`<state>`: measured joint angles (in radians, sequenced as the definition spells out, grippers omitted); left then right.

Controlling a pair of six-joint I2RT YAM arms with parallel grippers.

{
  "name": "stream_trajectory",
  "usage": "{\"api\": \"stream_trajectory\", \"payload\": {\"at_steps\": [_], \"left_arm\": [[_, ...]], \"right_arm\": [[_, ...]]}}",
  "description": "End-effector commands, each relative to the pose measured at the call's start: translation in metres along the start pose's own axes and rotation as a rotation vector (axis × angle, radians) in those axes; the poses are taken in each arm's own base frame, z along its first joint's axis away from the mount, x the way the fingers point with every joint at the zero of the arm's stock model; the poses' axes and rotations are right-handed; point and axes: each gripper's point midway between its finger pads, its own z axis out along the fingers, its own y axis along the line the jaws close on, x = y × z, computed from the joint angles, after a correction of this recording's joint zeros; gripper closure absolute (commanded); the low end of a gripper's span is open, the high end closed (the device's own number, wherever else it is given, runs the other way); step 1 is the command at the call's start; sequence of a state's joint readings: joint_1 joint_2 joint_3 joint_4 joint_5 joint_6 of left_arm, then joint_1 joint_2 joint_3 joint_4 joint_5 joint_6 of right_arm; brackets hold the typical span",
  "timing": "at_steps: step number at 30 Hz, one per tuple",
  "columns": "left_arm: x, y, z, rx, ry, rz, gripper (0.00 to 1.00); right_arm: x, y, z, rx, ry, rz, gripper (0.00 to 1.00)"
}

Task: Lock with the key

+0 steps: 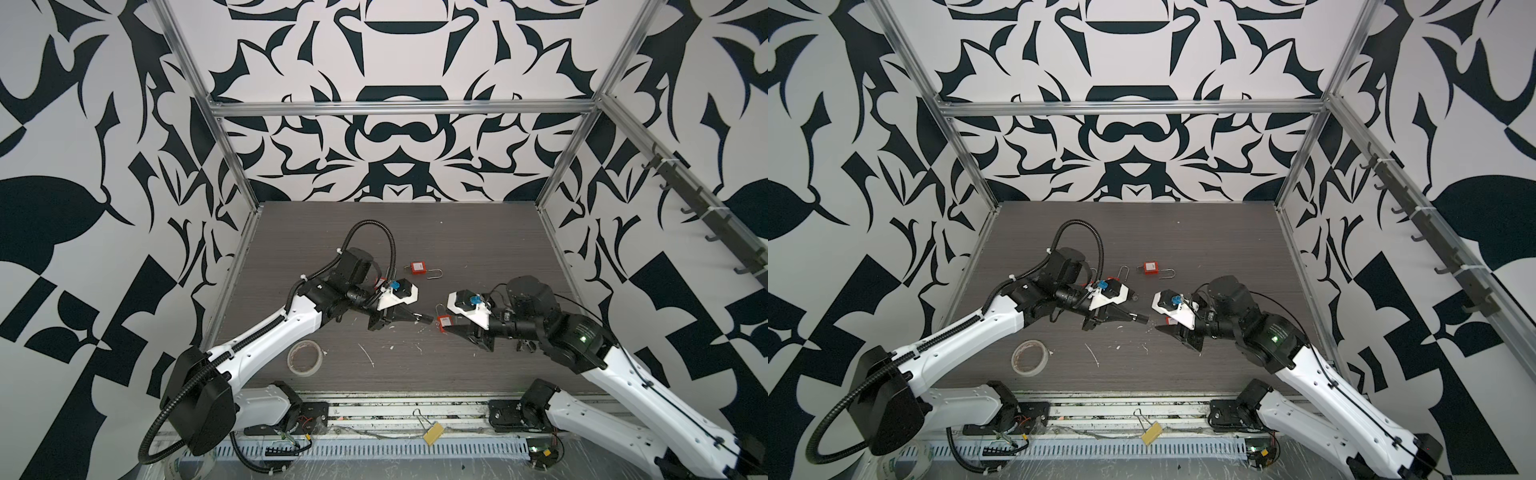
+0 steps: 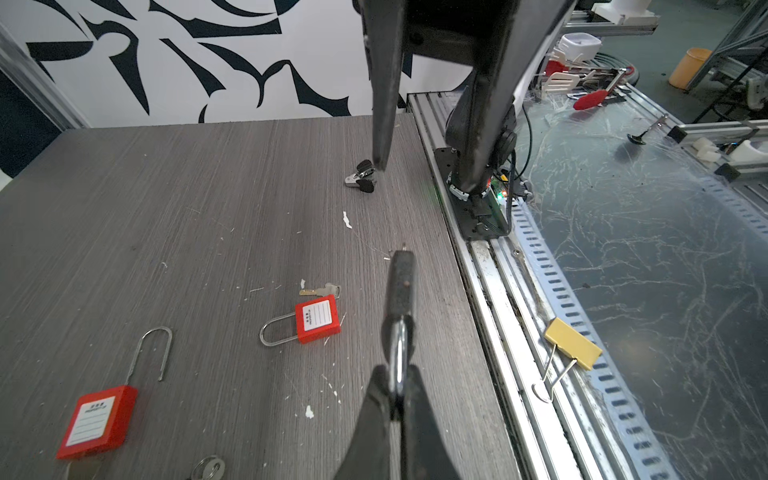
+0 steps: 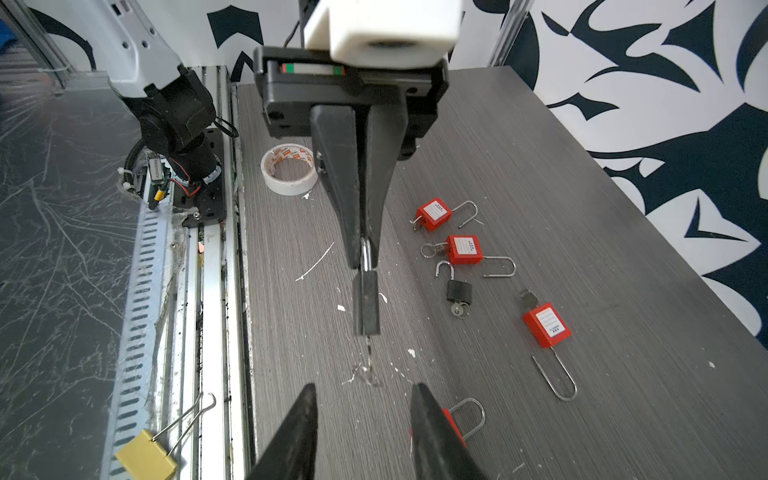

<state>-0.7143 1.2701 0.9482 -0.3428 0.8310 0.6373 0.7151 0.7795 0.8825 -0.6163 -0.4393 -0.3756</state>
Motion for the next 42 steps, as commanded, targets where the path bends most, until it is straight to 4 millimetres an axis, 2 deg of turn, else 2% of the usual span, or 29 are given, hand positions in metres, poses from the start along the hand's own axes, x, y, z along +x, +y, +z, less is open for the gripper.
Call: {"api": "stream_trajectory", "payload": {"at_steps": [1, 10, 18, 28, 32, 34, 37, 42], "left_arm": [[-0.004, -0.01, -0.003, 0.043, 0.0, 0.01, 1.0], [-0.006, -0.013, 0.001, 0.037, 0.033, 0.023, 1.0], [-0.002, -0.011, 0.002, 0.02, 0.053, 0.017, 1.0], [-0.009, -0.011, 0.002, 0.022, 0.044, 0.032, 1.0], [-0.008, -0.01, 0.002, 0.014, 0.049, 0.031, 1.0], [-0.008, -0.009, 0.002, 0.008, 0.053, 0.027, 1.0], [0.002, -0.004, 0.008, 0.011, 0.077, -0.003, 1.0], [0.002, -0.003, 0.009, 0.006, 0.084, -0.006, 1.0]], "right_arm": [[0.01, 0.001, 0.002, -0.015, 0.073, 0.035, 0.64], [0.0, -0.004, 0.024, -0.055, 0.022, 0.017, 0.76], [0.004, 0.001, 0.025, -0.077, 0.021, 0.026, 0.8], [0.011, 0.004, 0.031, -0.108, 0.054, 0.045, 0.86], [0.012, 0.005, 0.033, -0.123, 0.061, 0.051, 0.85], [0.012, 0.006, 0.032, -0.121, 0.059, 0.05, 0.8], [0.01, 0.002, 0.027, -0.081, 0.049, 0.037, 0.76], [0.008, -0.003, 0.017, -0.021, 0.032, 0.03, 0.73]]}}
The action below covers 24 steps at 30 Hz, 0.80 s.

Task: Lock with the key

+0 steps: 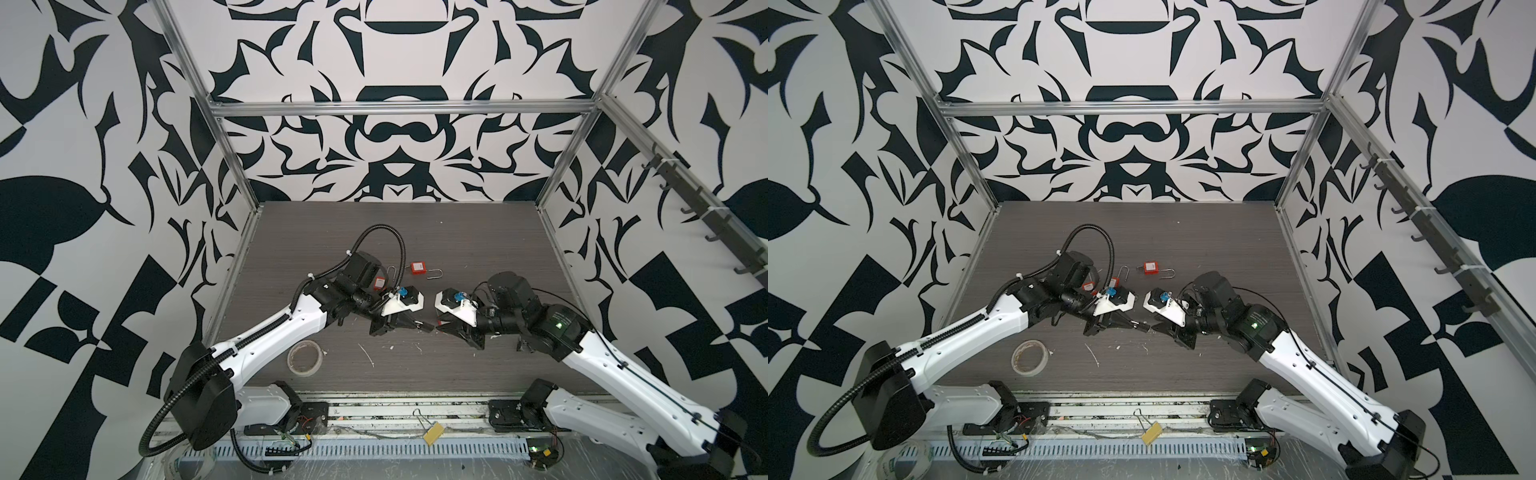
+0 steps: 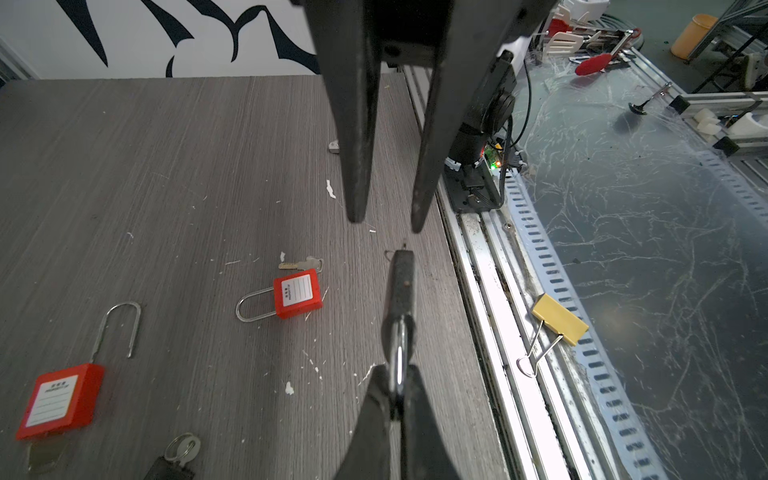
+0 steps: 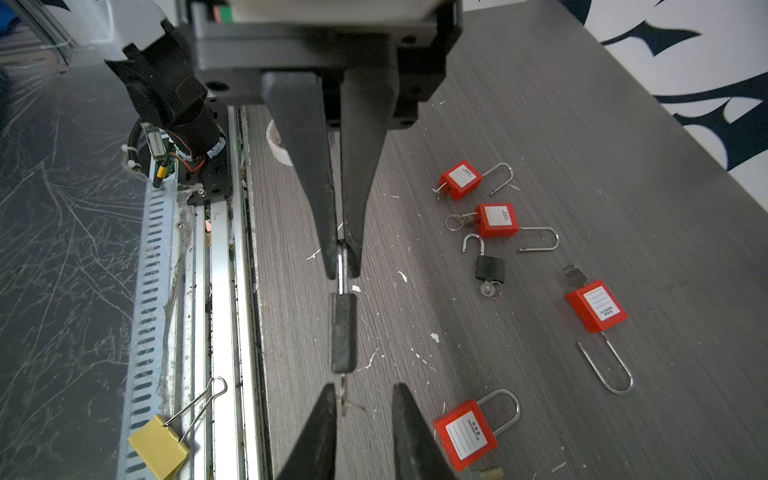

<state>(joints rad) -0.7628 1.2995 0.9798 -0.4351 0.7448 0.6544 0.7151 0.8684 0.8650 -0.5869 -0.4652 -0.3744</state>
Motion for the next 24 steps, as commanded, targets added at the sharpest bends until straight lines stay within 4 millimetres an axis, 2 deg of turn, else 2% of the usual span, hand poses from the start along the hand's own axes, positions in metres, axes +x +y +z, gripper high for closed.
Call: {"api": "stream_trajectory", "payload": {"at_steps": [1, 8, 17, 22, 24], "left_arm": [[-0.012, 0.002, -0.002, -0.005, -0.013, 0.024, 1.0], [-0.012, 0.001, -0.001, -0.002, -0.008, 0.025, 1.0], [-0.013, -0.001, 0.001, 0.0, -0.007, 0.028, 1.0], [-0.014, -0.001, 0.001, 0.001, -0.007, 0.029, 1.0], [-0.013, -0.001, 0.002, 0.003, -0.005, 0.026, 1.0]], "right_arm": [[-0.004, 0.001, -0.007, 0.02, -0.028, 0.004, 0.73], [0.005, 0.011, 0.003, -0.046, 0.005, 0.045, 0.74], [0.016, 0.009, 0.019, -0.057, 0.061, 0.054, 0.76], [0.019, 0.009, 0.022, -0.057, 0.07, 0.055, 0.84], [0.019, 0.009, 0.022, -0.055, 0.07, 0.049, 0.91]]}}
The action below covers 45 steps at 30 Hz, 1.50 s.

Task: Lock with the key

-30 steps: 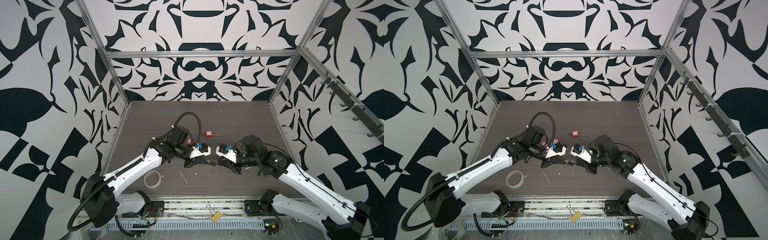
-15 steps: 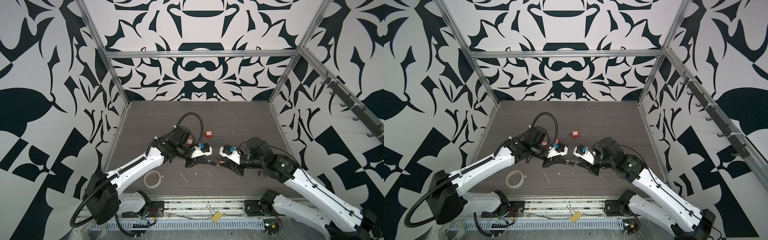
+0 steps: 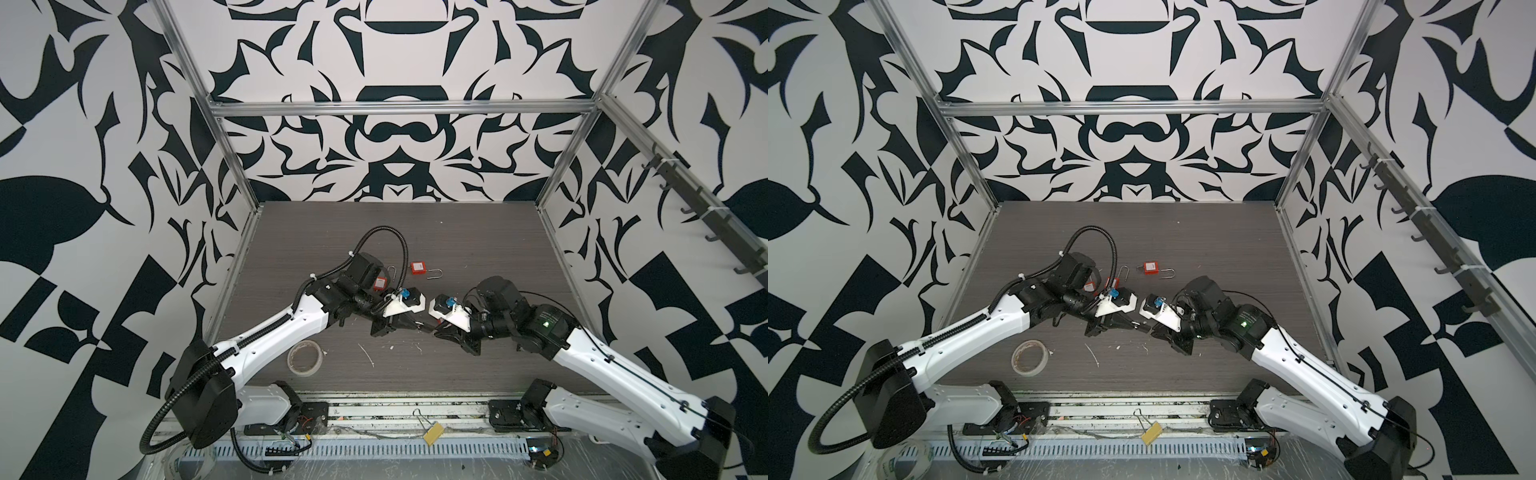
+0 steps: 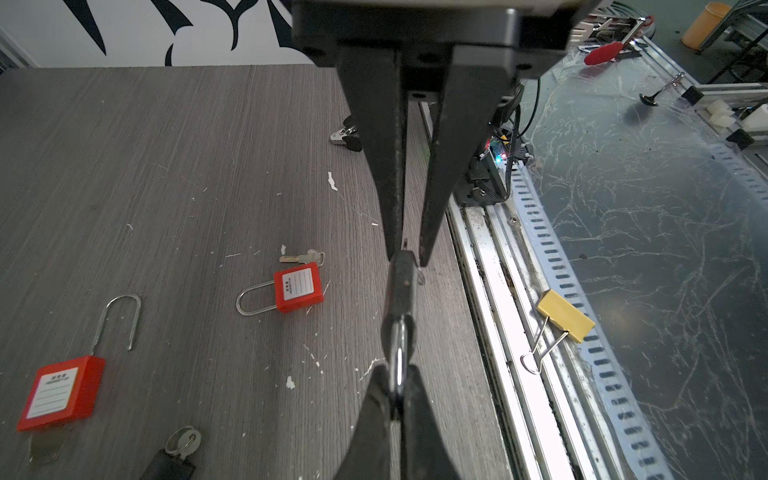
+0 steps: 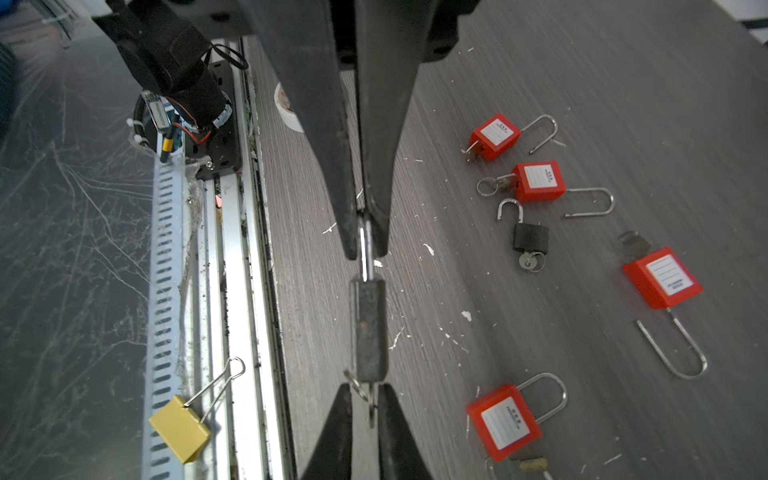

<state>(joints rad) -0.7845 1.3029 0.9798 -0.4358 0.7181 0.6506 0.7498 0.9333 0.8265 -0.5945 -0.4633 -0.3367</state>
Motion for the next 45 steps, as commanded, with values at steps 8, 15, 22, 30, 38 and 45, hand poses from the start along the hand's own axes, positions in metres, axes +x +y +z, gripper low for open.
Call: {"api": "stream_trajectory", "payload": {"at_steps": [8, 15, 22, 30, 38, 45], "left_arm": [[-0.011, -0.001, -0.004, 0.018, 0.003, 0.015, 1.0], [-0.009, 0.006, -0.01, 0.013, 0.006, 0.008, 1.0], [-0.007, 0.01, -0.017, -0.008, -0.013, 0.02, 1.0], [0.025, 0.014, -0.014, 0.069, 0.219, -0.1, 1.0], [0.058, 0.023, 0.002, 0.196, 0.413, -0.242, 1.0], [0.076, 0.038, 0.024, 0.257, 0.535, -0.319, 1.0]], "right_arm": [[0.001, 0.001, -0.004, 0.018, -0.005, -0.034, 1.0], [0.017, 0.003, -0.005, 0.029, 0.025, -0.041, 1.0], [0.032, -0.001, -0.008, 0.06, 0.084, -0.025, 1.0], [0.022, -0.027, -0.018, 0.193, 0.018, 0.084, 1.0], [0.012, -0.06, -0.045, 0.4, -0.1, 0.291, 1.0], [0.013, -0.069, -0.057, 0.476, -0.096, 0.391, 1.0]]}}
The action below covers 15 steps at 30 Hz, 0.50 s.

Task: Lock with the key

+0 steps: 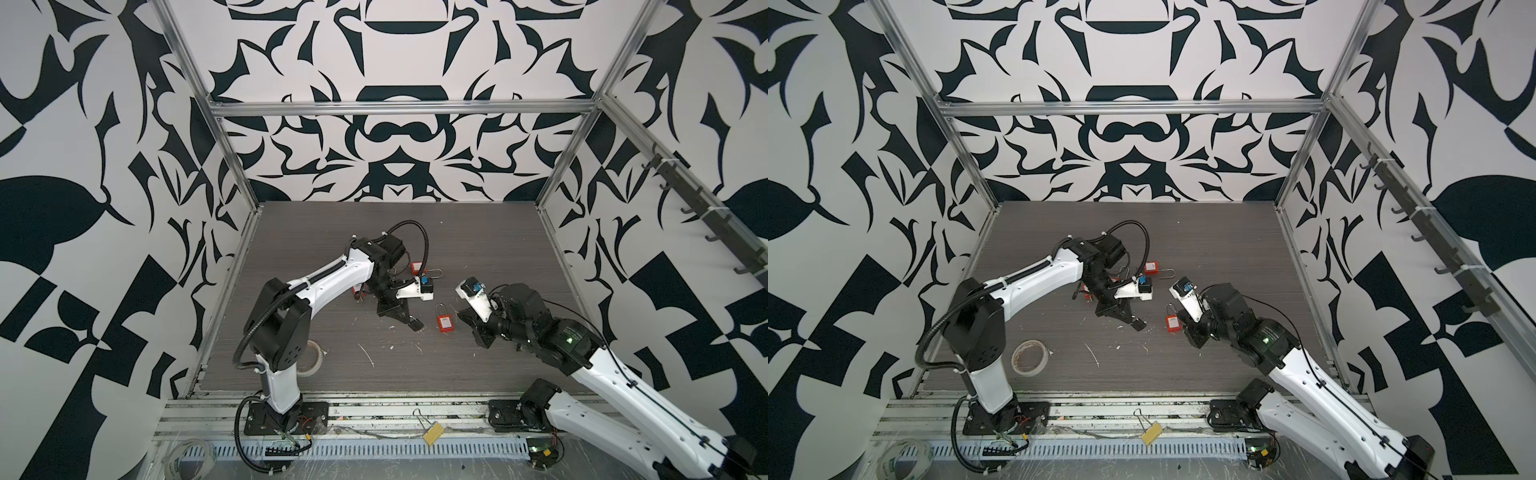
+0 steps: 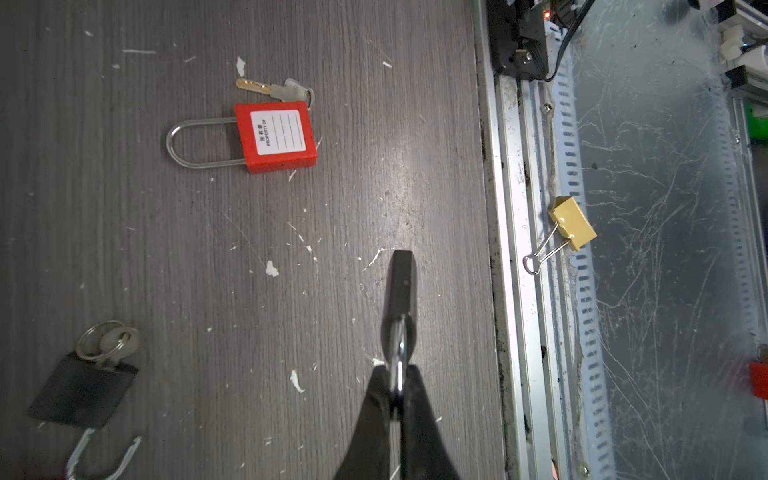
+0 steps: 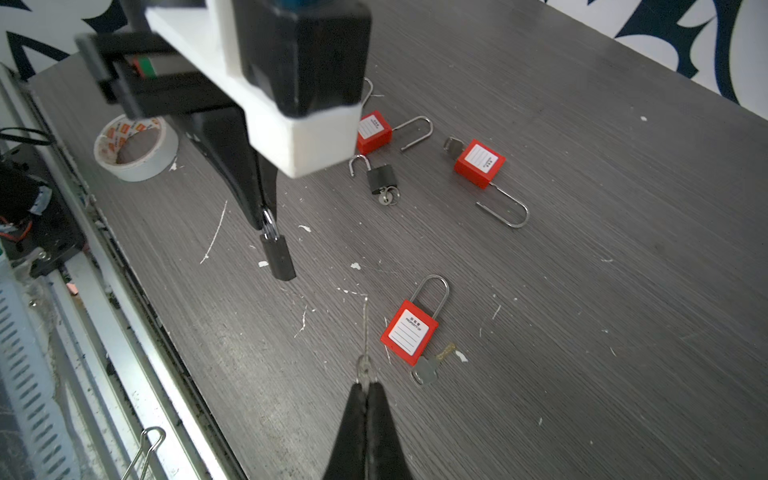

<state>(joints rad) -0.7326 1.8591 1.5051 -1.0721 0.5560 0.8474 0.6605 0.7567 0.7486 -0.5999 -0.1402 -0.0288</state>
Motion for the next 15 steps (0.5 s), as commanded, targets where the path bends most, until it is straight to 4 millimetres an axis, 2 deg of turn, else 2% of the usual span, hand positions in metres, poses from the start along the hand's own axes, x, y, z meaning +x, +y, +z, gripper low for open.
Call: {"api": "stream_trajectory", "payload": {"at_steps": [1, 8, 15], "left_arm": [[0.008, -0.009, 0.006, 0.07, 0.091, -0.031, 1.0], [0.024, 0.007, 0.03, 0.094, 0.244, -0.093, 1.0], [0.027, 0.011, 0.038, 0.102, 0.268, -0.112, 1.0]], "right_arm": [[-0.022, -0.012, -0.013, 0.075, -0.057, 0.078, 1.0], [-0.008, -0.021, -0.009, 0.125, 0.002, 0.156, 1.0], [-0.003, -0.023, -0.003, 0.131, 0.01, 0.191, 1.0]]}}
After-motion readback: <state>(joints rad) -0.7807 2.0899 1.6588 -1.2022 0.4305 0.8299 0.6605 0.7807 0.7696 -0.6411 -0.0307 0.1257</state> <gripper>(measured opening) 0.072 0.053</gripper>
